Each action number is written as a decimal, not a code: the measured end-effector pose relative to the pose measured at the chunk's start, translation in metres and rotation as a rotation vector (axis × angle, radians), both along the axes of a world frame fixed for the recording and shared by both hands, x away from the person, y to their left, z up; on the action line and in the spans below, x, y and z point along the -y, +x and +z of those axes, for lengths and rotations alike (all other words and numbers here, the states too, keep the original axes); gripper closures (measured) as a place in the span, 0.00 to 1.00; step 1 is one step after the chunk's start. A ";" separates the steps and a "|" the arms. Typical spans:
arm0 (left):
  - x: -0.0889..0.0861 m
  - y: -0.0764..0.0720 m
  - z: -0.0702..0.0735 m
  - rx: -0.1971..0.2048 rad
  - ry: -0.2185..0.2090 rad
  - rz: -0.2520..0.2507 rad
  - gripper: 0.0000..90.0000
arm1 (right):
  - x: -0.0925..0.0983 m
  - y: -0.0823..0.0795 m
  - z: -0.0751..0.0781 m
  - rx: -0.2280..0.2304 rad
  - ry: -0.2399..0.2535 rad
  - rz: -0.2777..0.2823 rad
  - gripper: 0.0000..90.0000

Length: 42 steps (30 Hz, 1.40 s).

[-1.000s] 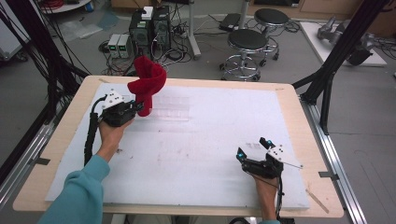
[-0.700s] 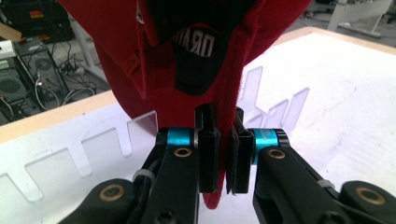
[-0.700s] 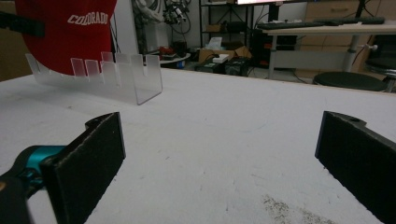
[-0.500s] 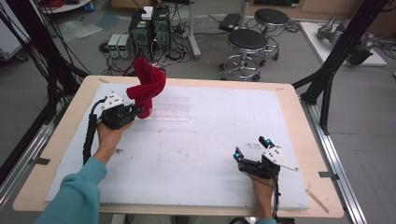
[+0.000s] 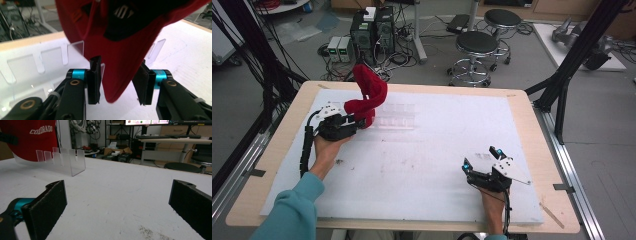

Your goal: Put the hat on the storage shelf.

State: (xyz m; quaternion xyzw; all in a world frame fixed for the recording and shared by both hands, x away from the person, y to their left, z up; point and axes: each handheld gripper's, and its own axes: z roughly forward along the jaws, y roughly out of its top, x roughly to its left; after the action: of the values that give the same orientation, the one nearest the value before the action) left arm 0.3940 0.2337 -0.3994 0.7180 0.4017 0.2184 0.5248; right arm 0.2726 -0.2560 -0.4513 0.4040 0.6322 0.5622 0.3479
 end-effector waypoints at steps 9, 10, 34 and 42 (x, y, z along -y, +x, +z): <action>-0.015 -0.002 0.002 -0.045 -0.012 0.014 0.18 | 0.001 0.000 0.000 0.006 0.007 0.006 0.00; -0.021 -0.007 0.002 -0.052 -0.014 0.006 0.15 | 0.001 0.000 0.000 0.006 0.007 0.006 0.00; -0.088 -0.105 -0.046 0.282 -0.084 -0.060 0.14 | 0.001 -0.001 -0.001 0.017 0.010 0.005 0.00; -0.090 -0.108 -0.052 0.297 -0.101 -0.041 0.14 | 0.001 -0.001 -0.001 0.017 0.012 0.007 0.00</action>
State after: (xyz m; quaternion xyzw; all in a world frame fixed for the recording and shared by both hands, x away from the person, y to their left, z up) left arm 0.2861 0.3242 -0.4513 0.6586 0.3151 0.2911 0.6182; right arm 0.2712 -0.2573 -0.4521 0.3991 0.6272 0.5707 0.3487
